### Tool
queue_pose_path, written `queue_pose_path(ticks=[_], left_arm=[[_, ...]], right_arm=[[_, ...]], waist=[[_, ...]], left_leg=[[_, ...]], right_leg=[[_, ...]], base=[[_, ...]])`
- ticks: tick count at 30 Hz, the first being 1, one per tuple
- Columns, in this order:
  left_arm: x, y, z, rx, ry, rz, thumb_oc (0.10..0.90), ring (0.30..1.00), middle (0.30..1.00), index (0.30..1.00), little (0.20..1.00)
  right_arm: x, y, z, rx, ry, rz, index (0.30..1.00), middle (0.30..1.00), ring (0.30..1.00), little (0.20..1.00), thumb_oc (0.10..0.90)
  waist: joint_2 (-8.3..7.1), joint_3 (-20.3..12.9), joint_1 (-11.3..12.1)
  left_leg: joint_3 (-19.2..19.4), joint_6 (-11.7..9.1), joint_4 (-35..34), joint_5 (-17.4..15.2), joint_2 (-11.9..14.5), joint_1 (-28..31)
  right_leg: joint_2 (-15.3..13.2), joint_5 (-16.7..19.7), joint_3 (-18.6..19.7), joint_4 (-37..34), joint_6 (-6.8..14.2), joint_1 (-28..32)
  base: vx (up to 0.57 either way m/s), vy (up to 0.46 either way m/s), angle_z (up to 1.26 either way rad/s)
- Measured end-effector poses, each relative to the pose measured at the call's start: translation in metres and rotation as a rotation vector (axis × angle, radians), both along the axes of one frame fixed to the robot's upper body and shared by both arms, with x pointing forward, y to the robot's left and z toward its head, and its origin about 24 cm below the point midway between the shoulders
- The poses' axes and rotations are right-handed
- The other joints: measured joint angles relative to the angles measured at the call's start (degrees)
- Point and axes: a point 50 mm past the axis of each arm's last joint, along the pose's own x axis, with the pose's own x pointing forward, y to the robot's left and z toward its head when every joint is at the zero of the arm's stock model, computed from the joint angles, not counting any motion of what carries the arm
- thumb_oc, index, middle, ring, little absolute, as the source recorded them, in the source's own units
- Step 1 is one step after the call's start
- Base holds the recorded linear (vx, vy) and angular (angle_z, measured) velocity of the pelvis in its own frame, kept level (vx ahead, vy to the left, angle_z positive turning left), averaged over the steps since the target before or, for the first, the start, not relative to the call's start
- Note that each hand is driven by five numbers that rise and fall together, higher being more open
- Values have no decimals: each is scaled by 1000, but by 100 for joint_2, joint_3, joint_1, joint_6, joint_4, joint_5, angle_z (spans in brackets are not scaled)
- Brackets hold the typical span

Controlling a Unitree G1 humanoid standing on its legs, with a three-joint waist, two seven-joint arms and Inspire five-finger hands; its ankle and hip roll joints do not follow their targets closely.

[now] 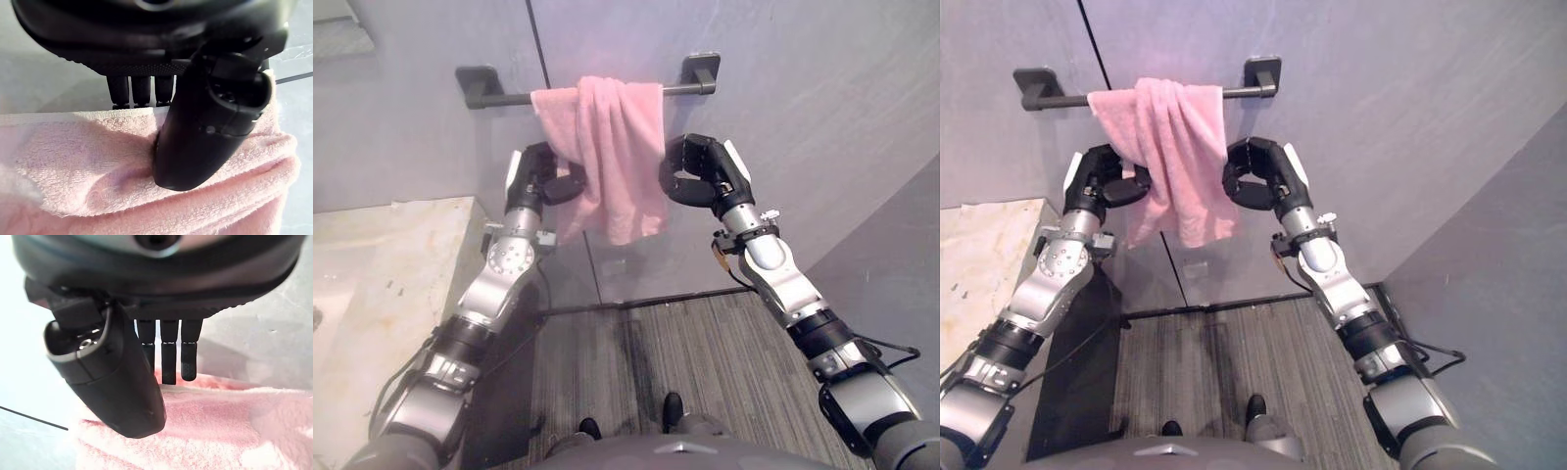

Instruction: Organize the bathroom.

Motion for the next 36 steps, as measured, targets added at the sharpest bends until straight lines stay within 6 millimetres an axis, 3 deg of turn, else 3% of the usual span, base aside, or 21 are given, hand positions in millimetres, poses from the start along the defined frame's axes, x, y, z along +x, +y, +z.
queue_pose_path(ticks=[10, 15, 24, 36], left_arm=[[0, 5, -2, -27, -18, 110, 400, 300, 300, 300, 300], [-16, 2, -18, -213, -67, 259, 400, 300, 300, 300, 300], [-35, 5, -24, -393, -149, 512, 400, 300, 300, 300, 300], [-40, -13, -25, -434, -168, 553, 400, 300, 300, 300, 300]], right_arm=[[-3, 3, -8, 1, 27, 3, 300, 300, 300, 300, 400], [-14, 8, -34, 130, 119, -46, 300, 300, 300, 300, 400], [-30, 2, -58, 370, 182, -339, 300, 300, 300, 300, 400], [-37, 12, -46, 581, 102, -523, 300, 300, 300, 300, 400]], waist=[[0, 0, -15], [-3, -7, -9], [-5, -9, -38], [-2, -10, -42]], left_leg=[[9, -1, 0, -3, 1, -1], [19, -3, -1, -17, 1, 7], [46, -3, -2, -20, 3, 6], [68, 2, 1, -24, -41, 6]], right_leg=[[2, 1, 5, 1, 0, -5], [3, 2, 10, 1, 2, -3], [4, 3, 26, 1, 7, -18], [2, 6, 50, 1, 11, -30]], base=[[0, 0, 0], [0, 0, 0], [0, 2, -1], [0, 0, 0]])
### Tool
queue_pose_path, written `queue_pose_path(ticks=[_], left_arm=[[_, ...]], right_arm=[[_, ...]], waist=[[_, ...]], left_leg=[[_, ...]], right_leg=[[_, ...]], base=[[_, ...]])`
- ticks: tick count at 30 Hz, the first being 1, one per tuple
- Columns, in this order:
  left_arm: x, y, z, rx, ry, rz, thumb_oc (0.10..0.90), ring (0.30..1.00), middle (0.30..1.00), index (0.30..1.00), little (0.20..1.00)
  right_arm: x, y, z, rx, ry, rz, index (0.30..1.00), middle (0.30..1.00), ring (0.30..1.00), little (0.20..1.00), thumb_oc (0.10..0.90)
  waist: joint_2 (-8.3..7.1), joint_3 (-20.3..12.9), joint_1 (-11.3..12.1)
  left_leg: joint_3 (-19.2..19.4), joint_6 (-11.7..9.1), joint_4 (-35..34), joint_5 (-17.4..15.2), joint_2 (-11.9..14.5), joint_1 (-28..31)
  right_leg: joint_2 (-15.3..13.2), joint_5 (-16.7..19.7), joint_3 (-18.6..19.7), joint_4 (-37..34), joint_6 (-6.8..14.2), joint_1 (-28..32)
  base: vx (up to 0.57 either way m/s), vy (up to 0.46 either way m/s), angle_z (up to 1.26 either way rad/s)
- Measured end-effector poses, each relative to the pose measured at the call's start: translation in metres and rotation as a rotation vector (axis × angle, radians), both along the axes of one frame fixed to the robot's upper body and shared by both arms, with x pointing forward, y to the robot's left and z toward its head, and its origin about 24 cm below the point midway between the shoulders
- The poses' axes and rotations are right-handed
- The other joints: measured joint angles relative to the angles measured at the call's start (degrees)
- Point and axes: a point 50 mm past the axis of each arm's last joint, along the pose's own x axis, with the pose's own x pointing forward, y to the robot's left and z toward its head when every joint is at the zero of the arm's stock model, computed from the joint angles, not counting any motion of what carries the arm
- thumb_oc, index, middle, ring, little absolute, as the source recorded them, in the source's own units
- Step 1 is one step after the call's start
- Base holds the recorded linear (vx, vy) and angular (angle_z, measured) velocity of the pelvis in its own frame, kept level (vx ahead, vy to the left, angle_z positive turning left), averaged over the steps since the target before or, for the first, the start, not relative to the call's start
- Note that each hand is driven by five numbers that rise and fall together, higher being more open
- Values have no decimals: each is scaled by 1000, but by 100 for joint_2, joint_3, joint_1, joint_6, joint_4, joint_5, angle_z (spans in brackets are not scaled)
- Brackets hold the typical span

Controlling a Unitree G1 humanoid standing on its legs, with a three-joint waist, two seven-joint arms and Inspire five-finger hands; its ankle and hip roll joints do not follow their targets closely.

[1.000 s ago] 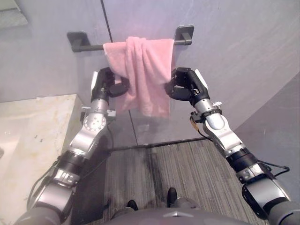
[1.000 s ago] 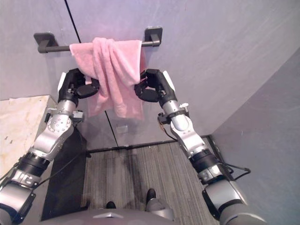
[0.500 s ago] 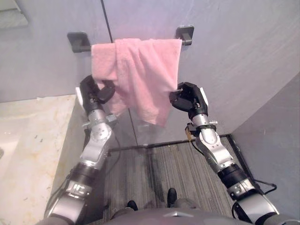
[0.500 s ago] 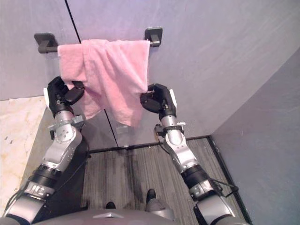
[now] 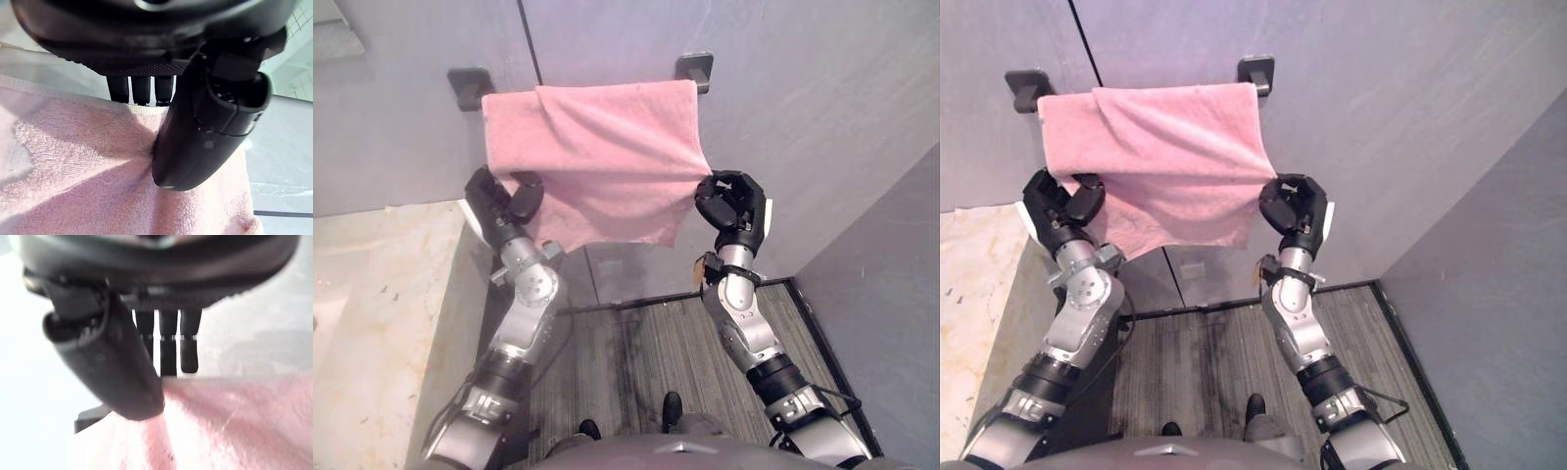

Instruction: Organize the bathroom.

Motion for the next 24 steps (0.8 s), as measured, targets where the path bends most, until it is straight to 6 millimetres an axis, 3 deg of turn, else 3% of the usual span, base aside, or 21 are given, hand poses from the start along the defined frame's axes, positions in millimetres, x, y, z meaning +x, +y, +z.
queue_pose_path(ticks=[4, 6, 7, 8, 15, 24], left_arm=[[-1, -1, 0, -6, -2, 6, 400, 300, 300, 300, 300], [-1, -1, 0, -7, -2, 8, 518, 476, 476, 476, 476], [-1, -1, 1, -8, -5, 8, 595, 592, 592, 592, 592], [-1, -1, 1, -9, -6, 8, 800, 900, 900, 900, 900], [-8, 5, -12, -1, 59, 16, 800, 900, 900, 900, 900], [-31, 19, -57, -37, 305, -26, 800, 900, 900, 900, 900]], right_arm=[[-1, 2, -1, 0, 5, -2, 300, 300, 300, 300, 400], [-1, 3, -1, 0, 6, 2, 302, 302, 302, 302, 402], [-1, 3, -1, 0, 6, 6, 596, 596, 596, 596, 598], [-1, 3, -1, -1, 6, 8, 900, 900, 900, 900, 800], [-5, -8, -9, -33, 27, 17, 900, 900, 900, 900, 800], [-32, -34, -42, -117, 140, -34, 900, 900, 900, 900, 800]], waist=[[0, 0, 0], [0, 0, 1], [1, 0, 2], [0, 0, 3], [2, -2, 27], [6, -3, 53]], left_leg=[[4, 2, 0, -3, -2, -1], [4, 2, 0, -4, -3, -1], [5, 2, 0, -4, -3, -2], [5, 2, 0, -4, -4, -3], [12, 0, 1, -6, -4, -20], [55, 3, 0, -8, -1, -53]], right_leg=[[-1, 1, -2, 0, 0, -4], [-1, 0, -2, 0, 0, -4], [-1, 0, -2, 0, 0, -6], [-2, 0, -3, 0, 0, -7], [-1, 0, -2, 0, 0, -27], [-1, 7, 19, 0, 9, -82]], base=[[0, 0, 0], [0, 0, 0], [0, 0, 0], [0, 0, 0], [-33, -17, 0], [-94, -53, -2]])
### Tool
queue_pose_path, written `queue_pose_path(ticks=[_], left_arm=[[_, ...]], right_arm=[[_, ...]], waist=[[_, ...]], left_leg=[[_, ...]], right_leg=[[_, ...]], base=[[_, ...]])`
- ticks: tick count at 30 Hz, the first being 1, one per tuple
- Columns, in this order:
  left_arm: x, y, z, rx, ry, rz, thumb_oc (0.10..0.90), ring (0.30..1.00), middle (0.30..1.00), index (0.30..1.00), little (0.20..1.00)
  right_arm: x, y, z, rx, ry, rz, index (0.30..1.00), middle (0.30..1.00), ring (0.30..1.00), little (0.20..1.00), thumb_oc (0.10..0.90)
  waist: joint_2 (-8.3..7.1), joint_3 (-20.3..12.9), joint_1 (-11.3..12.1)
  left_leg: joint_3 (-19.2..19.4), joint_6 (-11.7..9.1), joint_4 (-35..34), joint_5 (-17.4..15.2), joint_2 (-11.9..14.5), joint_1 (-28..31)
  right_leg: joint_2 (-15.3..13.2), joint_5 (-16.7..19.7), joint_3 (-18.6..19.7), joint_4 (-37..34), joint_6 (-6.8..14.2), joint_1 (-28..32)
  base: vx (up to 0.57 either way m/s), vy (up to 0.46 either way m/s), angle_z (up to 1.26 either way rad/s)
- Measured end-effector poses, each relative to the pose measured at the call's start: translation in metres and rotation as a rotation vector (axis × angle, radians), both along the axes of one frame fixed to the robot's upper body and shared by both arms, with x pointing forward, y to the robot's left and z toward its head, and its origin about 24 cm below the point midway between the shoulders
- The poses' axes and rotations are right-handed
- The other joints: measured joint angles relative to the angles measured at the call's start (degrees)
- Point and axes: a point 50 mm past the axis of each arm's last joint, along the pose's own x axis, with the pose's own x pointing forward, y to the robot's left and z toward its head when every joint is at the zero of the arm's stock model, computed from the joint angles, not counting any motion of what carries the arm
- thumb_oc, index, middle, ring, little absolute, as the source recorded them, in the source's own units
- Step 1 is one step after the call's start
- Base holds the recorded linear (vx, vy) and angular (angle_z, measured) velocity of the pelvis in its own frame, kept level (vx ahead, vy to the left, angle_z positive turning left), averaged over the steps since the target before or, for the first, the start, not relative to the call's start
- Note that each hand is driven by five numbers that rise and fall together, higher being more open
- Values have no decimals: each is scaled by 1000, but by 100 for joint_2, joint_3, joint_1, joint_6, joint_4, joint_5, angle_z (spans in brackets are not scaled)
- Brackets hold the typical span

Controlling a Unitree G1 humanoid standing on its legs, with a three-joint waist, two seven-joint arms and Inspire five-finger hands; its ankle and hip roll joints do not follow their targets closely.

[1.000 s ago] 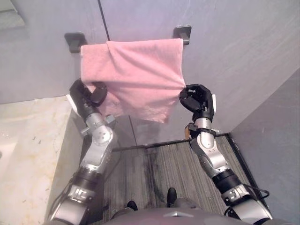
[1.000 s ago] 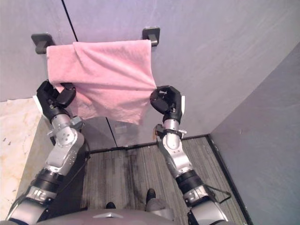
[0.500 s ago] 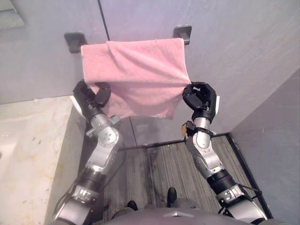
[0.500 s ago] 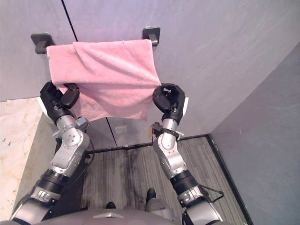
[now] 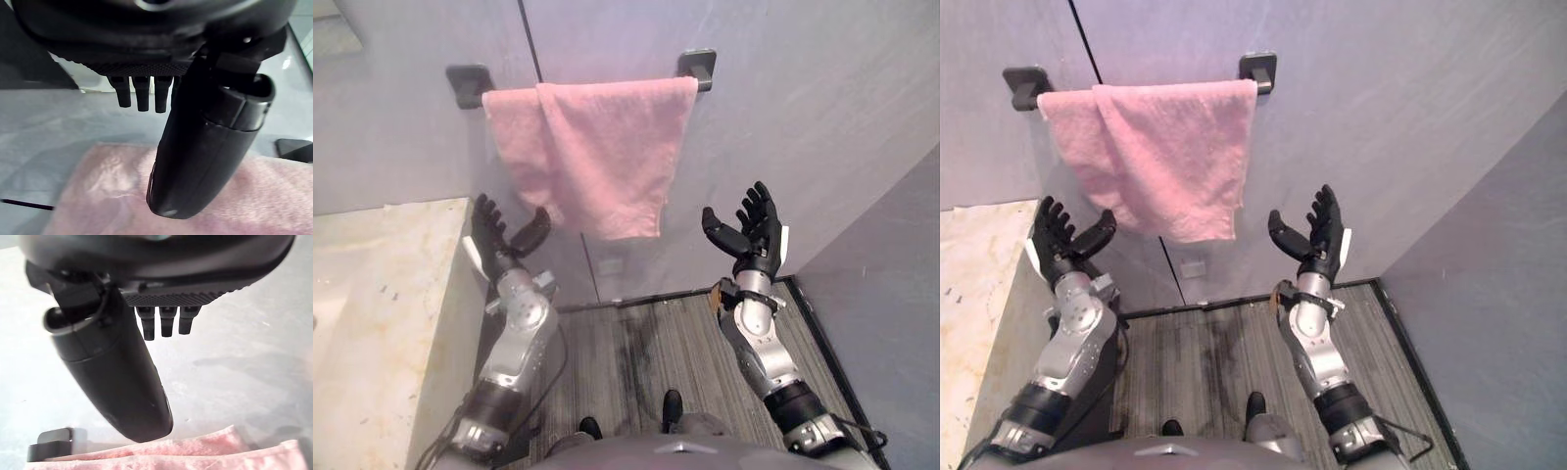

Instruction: Organize the bathroom.

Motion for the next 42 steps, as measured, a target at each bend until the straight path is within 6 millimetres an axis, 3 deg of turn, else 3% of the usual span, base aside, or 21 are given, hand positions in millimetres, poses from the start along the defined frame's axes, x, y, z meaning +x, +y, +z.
queue_pose_path(ticks=[4, 5, 7, 10, 12, 13, 17, 20, 22, 23, 24, 25, 26, 28, 29, 31, 34, 36, 39, 41, 42], left_arm=[[-19, 5, -26, -1, 148, -19, 800, 900, 900, 900, 900], [-32, 9, -45, -48, 254, -17, 800, 900, 900, 900, 900], [-41, 13, -60, -58, 334, -16, 800, 900, 900, 900, 900], [-66, 20, -100, -106, 543, -14, 800, 900, 900, 900, 900], [-68, 20, -102, -111, 559, -13, 800, 900, 900, 900, 900], [-87, 22, -120, -164, 659, -14, 800, 900, 900, 900, 900], [-109, 17, -141, -283, 726, -70, 800, 900, 900, 900, 900], [-115, 11, -151, -353, 751, -160, 800, 900, 900, 900, 900], [-123, 6, -160, -376, 795, -223, 800, 900, 900, 900, 900], [-128, 4, -166, -392, 823, -254, 800, 900, 900, 900, 900], [-134, 2, -173, -417, 861, -270, 800, 900, 900, 900, 900], [-140, 0, -178, -435, 886, -274, 800, 900, 900, 900, 900], [-150, -4, -185, -477, 932, -294, 800, 900, 900, 900, 900], [-149, -1, -190, -501, 961, -316, 800, 900, 900, 900, 900], [-144, 1, -190, -502, 969, -326, 800, 900, 900, 900, 900], [-133, 7, -193, -501, 1004, -378, 800, 900, 900, 900, 900], [-138, 1, -199, -543, 1083, -430, 800, 900, 900, 900, 900], [-148, 6, -203, -544, 1142, -418, 800, 900, 900, 900, 900], [-155, 16, -204, -599, 1163, -348, 800, 900, 900, 900, 900], [-159, 21, -204, -594, 1180, -338, 800, 900, 900, 900, 900], [-161, 24, -205, -580, 1195, -336, 800, 900, 900, 900, 900]], right_arm=[[-19, -11, -18, -64, 70, 8, 900, 900, 900, 900, 800], [-29, -16, -28, -62, 113, -9, 900, 900, 900, 900, 800], [-34, -18, -32, -63, 135, -17, 900, 900, 900, 900, 800], [-41, -27, -46, -73, 199, -32, 900, 900, 900, 900, 800], [-41, -27, -47, -74, 203, -34, 900, 900, 900, 900, 800], [-44, -34, -54, -85, 239, -60, 900, 900, 900, 900, 800], [-53, -44, -72, -112, 343, -141, 900, 900, 900, 900, 800], [-58, -53, -88, -141, 427, -173, 900, 900, 900, 900, 800], [-64, -59, -99, -160, 511, -191, 900, 900, 900, 900, 800], [-70, -63, -107, -172, 556, -199, 900, 900, 900, 900, 800], [-73, -68, -111, -188, 590, -207, 900, 900, 900, 900, 800], [-74, -71, -111, -196, 603, -211, 900, 900, 900, 900, 800], [-83, -81, -114, -217, 637, -230, 900, 900, 900, 900, 800], [-85, -90, -115, -203, 661, -268, 900, 900, 900, 900, 800], [-85, -91, -116, -190, 672, -281, 900, 900, 900, 900, 800], [-90, -94, -123, -197, 723, -289, 900, 900, 900, 900, 800], [-96, -89, -134, -177, 779, -270, 900, 900, 900, 900, 800], [-98, -82, -138, -157, 794, -245, 900, 900, 900, 900, 800], [-103, -77, -147, -144, 845, -195, 900, 900, 900, 900, 800], [-106, -79, -153, -144, 888, -172, 900, 900, 900, 900, 800], [-109, -79, -156, -141, 905, -160, 900, 900, 900, 900, 800]], waist=[[13, -8, 6], [24, -14, 10], [28, -15, 8], [58, -32, 14], [62, -32, 15], [94, -41, 90], [206, -16, 253], [253, 49, 299], [256, 126, 322], [168, 204, 318], [145, 237, 285], [171, 222, 236], [333, 176, 24], [416, 253, -98], [412, 299, -97], [133, 532, -238], [145, 594, -270], [140, 596, -275], [388, 645, -139], [605, 543, 99], [655, 501, 197]], left_leg=[[-2, -3, -1, -3, 39, -10], [-3, -1, 0, 1, 43, -47], [5, 2, 1, 13, 46, -65], [-4, -7, 1, 29, 63, -65], [-6, -7, 1, 32, 65, -68], [-36, -16, 15, 50, 86, -145], [-106, -23, 85, 113, 61, -280], [-159, -58, 529, 75, 38, -654], [-157, -169, 984, -47, 24, -831], [-169, -338, 1438, -240, -26, -987], [-185, -284, 2032, -631, -148, -1065], [-192, -244, 2240, -776, -227, -1053], [-267, -183, 2232, -1007, -361, -901], [-412, 20, 1624, -1186, -493, -720], [-456, 348, 1317, -1021, -605, -655], [-463, 749, 1010, -644, -987, -698], [-404, 934, 601, -337, -1072, -758], [-352, 1037, 469, -176, -1066, -775], [-325, 1129, 261, 59, -932, -793], [-317, 1110, 271, 177, -745, -984], [-300, 1102, 270, 226, -655, -1046]], right_leg=[[4, -4, -1, -1, 4, -11], [8, -11, -1, -2, 15, -46], [8, -17, 2, -2, 24, -68], [18, -37, -10, -33, 25, -63], [19, -37, -12, -33, 25, -65], [26, -36, -41, -36, 25, -109], [-5, -30, -164, -32, 29, -162], [-65, 25, -231, -32, 3, -328], [-181, 26, -199, -36, -65, -321], [-308, 118, -217, -36, -145, -335], [-430, 165, -175, -35, -130, -331], [-469, 228, -175, -20, -99, -323], [-468, 307, -193, 1, -33, -330], [-461, 453, -177, 3, 49, -491], [-512, 526, -117, 3, 147, -568], [-859, 734, -43, 2, 479, -733], [-908, 320, -157, -19, 1044, -1024], [-886, 240, -364, 10, 1097, -1087], [-698, 0, -351, 1416, 845, -1273], [-616, -673, -294, 2960, 672, -1481], [-531, -905, -214, 3259, 627, -1427]], base=[[-150, -98, 0], [-184, -131, -1], [-187, -153, -1], [-180, -155, 1], [-182, -140, 3], [-255, -84, 10], [-413, -61, 15], [-386, -20, 19], [-407, 63, -3], [-411, 140, -25], [-414, 159, -24], [-442, 196, -9], [-416, 197, 6], [-445, 194, 3], [-580, 206, 2], [-613, 176, 13], [-430, 57, -8], [-383, 39, -12], [-624, 9, 8], [-596, -47, 0], [-464, -76, -12]])
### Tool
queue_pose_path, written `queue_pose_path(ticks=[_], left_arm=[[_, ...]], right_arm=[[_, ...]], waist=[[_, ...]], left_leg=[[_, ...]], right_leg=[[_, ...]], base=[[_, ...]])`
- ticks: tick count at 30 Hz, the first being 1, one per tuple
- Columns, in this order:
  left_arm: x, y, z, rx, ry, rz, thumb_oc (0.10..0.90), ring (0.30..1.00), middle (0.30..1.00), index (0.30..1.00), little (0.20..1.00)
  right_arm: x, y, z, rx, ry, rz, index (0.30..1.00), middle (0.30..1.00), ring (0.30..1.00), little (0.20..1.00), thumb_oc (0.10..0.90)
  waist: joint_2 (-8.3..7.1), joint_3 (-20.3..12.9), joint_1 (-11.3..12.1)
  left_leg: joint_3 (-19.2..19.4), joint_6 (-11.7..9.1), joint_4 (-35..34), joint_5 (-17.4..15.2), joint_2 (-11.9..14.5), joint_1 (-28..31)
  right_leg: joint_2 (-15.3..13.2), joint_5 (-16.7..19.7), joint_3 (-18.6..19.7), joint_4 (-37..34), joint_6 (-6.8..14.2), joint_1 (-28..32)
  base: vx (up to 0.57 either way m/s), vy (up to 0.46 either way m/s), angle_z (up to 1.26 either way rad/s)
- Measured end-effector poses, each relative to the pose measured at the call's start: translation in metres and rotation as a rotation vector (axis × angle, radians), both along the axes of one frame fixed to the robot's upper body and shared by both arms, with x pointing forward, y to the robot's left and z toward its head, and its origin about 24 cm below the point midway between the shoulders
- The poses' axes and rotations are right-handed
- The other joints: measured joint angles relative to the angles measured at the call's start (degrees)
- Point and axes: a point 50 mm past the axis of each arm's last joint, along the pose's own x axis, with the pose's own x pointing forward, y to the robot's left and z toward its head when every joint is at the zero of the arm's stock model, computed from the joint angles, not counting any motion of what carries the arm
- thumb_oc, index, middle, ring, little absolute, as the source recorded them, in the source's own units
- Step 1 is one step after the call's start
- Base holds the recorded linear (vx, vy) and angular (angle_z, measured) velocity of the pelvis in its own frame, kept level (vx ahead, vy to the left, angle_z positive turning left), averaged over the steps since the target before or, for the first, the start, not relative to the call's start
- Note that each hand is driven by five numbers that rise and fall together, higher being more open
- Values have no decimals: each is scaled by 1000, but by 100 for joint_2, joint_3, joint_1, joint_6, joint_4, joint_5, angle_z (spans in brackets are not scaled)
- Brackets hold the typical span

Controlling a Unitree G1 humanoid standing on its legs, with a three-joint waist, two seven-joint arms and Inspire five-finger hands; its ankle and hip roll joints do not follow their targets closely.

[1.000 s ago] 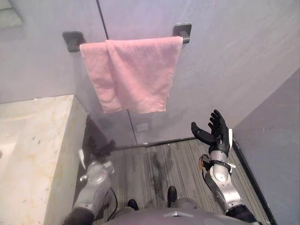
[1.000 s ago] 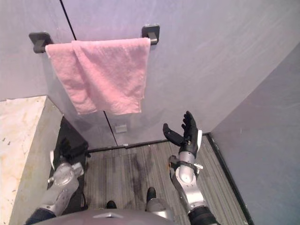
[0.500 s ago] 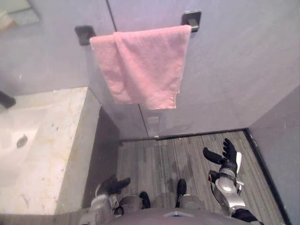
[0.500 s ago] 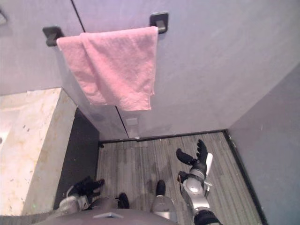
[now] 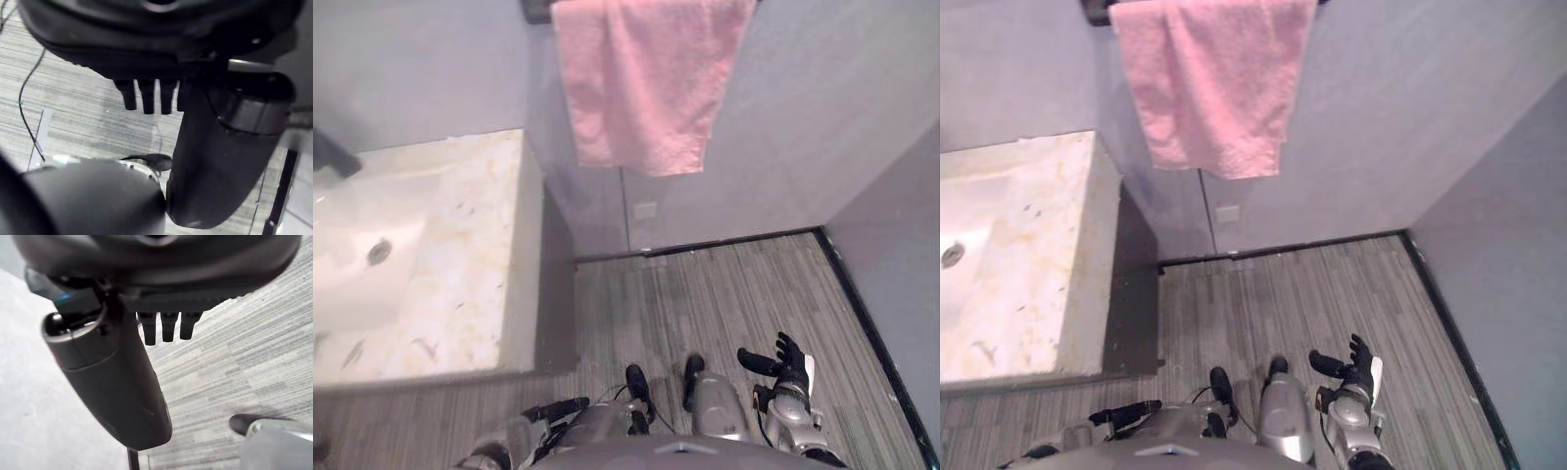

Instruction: Organize the bathroom.

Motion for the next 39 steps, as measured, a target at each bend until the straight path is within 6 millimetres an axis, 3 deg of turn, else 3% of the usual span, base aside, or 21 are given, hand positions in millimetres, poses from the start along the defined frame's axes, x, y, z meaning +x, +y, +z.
queue_pose_path(ticks=[2, 6, 8, 9, 10, 11, 12, 15, 17, 19, 21, 22, 24, 25, 26, 27, 29, 31, 34, 36, 39], left_arm=[[-19, 16, -1, 49, 68, 6, 800, 900, 900, 900, 900], [-48, 32, -2, 95, 162, 26, 800, 900, 900, 900, 900], [-44, 32, -1, 97, 145, 9, 800, 900, 900, 900, 900], [-37, 26, -2, 87, 133, -17, 800, 900, 900, 900, 900], [-32, 23, -2, 83, 119, -45, 800, 900, 900, 900, 900], [-27, 22, -1, 84, 104, -65, 800, 900, 900, 900, 900], [-33, 21, -2, 80, 123, -87, 800, 900, 900, 900, 900], [-56, 23, -5, 85, 203, -106, 800, 900, 900, 900, 900], [-60, 20, -6, 78, 207, -98, 800, 900, 900, 900, 900], [-54, 14, -7, 64, 174, -74, 800, 900, 900, 900, 900], [-50, 9, -8, 60, 156, -77, 800, 900, 900, 900, 900], [-54, 5, -9, 67, 173, -107, 800, 900, 900, 900, 900], [-49, 10, -8, 81, 155, -92, 800, 900, 900, 900, 900], [-46, 16, -6, 93, 138, -80, 800, 900, 900, 900, 900], [-29, 28, -1, 121, 81, -32, 800, 900, 900, 900, 900], [-21, 36, 2, 140, 47, -21, 800, 900, 900, 900, 900], [-35, 37, 1, 140, 85, 5, 800, 900, 900, 900, 900], [-38, 34, -1, 133, 85, 30, 800, 900, 900, 900, 900], [-33, 25, -2, 132, 56, 3, 800, 900, 900, 900, 900], [-34, 19, -4, 123, 54, -17, 800, 900, 900, 900, 900], [-35, 19, -5, 138, 90, -67, 800, 900, 900, 900, 900]], right_arm=[[0, 8, -5, 46, 11, 29, 900, 900, 900, 900, 800], [3, 23, -12, 84, 33, 34, 900, 900, 900, 900, 800], [-3, 26, -14, 86, 53, 43, 900, 900, 900, 900, 800], [-7, 22, -15, 77, 70, 33, 900, 900, 900, 900, 800], [-8, 23, -16, 80, 89, 26, 900, 900, 900, 900, 800], [-5, 25, -15, 93, 83, 11, 900, 900, 900, 900, 800], [-2, 28, -14, 96, 79, 17, 900, 900, 900, 900, 800], [10, 30, -7, 113, 32, -17, 900, 900, 900, 900, 800], [6, 21, -8, 90, 47, -31, 900, 900, 900, 900, 800], [1, 5, -8, 47, 81, -33, 900, 900, 900, 900, 800], [-6, -8, -9, 16, 115, -40, 900, 900, 900, 900, 800], [-9, -17, -8, 5, 124, -55, 900, 900, 900, 900, 800], [-18, -21, -12, 16, 164, -76, 900, 900, 900, 900, 800], [-25, -19, -16, 38, 194, -82, 900, 900, 900, 900, 800], [-29, -10, -20, 67, 214, -82, 900, 900, 900, 900, 800], [-33, -6, -24, 88, 239, -80, 900, 900, 900, 900, 800], [-26, -7, -21, 85, 216, -44, 900, 900, 900, 900, 800], [-34, -8, -23, 87, 238, -19, 900, 900, 900, 900, 800], [-32, -13, -23, 81, 279, 22, 900, 900, 900, 900, 800], [-39, -16, -25, 86, 324, 6, 900, 900, 900, 900, 800], [-48, -16, -29, 112, 368, 7, 900, 900, 900, 900, 800]], waist=[[-138, -118, 237], [-475, -310, 351], [-551, -427, 373], [-396, -427, 318], [-417, -422, 440], [-515, -377, 498], [-560, -365, 557], [-803, -208, 332], [-823, -164, 351], [-771, -82, 314], [-727, -71, 173], [-531, -67, 83], [-400, 3, -30], [-523, -110, -57], [-735, 6, -125], [-819, 70, -5], [-702, 13, -139], [-740, -200, -206], [-594, -299, -385], [-375, -457, -432], [-141, -474, -722]], left_leg=[[-19, -145, 20, 114, 53, -152], [-229, -295, -26, 510, -11, -393], [-572, -556, -161, 673, -57, -671], [-722, -737, -145, 545, 38, -821], [-645, -1460, 16, -14, 93, -1022], [-450, -1779, 176, -295, 127, -1210], [-379, -1437, 195, -123, 236, -1298], [-310, -1450, 1073, -110, 416, -1238], [-371, -1479, 1531, -265, 496, -1069], [-409, -1548, 2366, -653, 537, -752], [-342, -1552, 2876, -756, 574, -398], [-382, -1518, 2379, -781, 545, -24], [-172, -1449, 1639, -759, 373, 18], [-108, -2077, 889, -955, 257, 126], [581, -1255, 916, -1267, 231, 166], [628, -975, 1652, -1486, 577, 128], [722, -957, 1593, -1326, 948, 438], [430, -608, 1123, -1185, 413, 497], [-51, -224, 731, -865, -27, 507], [-420, 11, 234, -605, -152, 622], [-1317, 230, -117, -280, -172, 703]], right_leg=[[191, -621, 335, 421, 53, 440], [692, -1331, 1009, -377, -155, 1379], [1234, -1637, 1290, -1372, -670, 1779], [1509, -1592, 1277, -1719, -774, 1863], [1621, -1379, 1224, -1806, -1135, 1755], [1473, -1092, 1198, -1904, -1370, 1654], [1296, -801, 762, -2008, -1332, 1609], [849, -229, 294, -2597, -1245, 1731], [659, -38, 264, -2827, -1232, 1745], [296, 448, 12, -2993, -957, 1711], [-3, 431, -22, -2898, -907, 1583], [-89, 302, 13, -2571, -828, 1380], [-58, 3, 45, -2296, -591, 1135], [-108, 142, 30, -2506, -818, 1050], [-500, 415, 6, -2732, -838, 1150], [-610, 478, -52, -2705, -880, 1156], [-699, 524, -211, -2587, -545, 1345], [-949, 631, -170, -2408, -414, 1349], [-1447, 1370, 224, -1352, 246, 857], [-1153, 851, 812, -1251, 273, 577], [-166, 317, 1540, -1138, -73, 488]], base=[[-501, -107, -11], [-413, -133, 29], [-437, -114, 122], [-555, -50, 165], [-599, 5, 147], [-494, 59, 81], [-597, 111, 53], [-484, 116, 64], [-432, 134, 48], [-438, 186, 56], [-379, 315, 67], [-322, 365, 52], [-251, 407, 110], [-295, 608, 192], [-239, 587, 151], [-225, 594, 121], [-207, 678, 76], [-255, 878, 95], [-141, 611, 97], [-39, 476, 101], [78, 435, 156]])
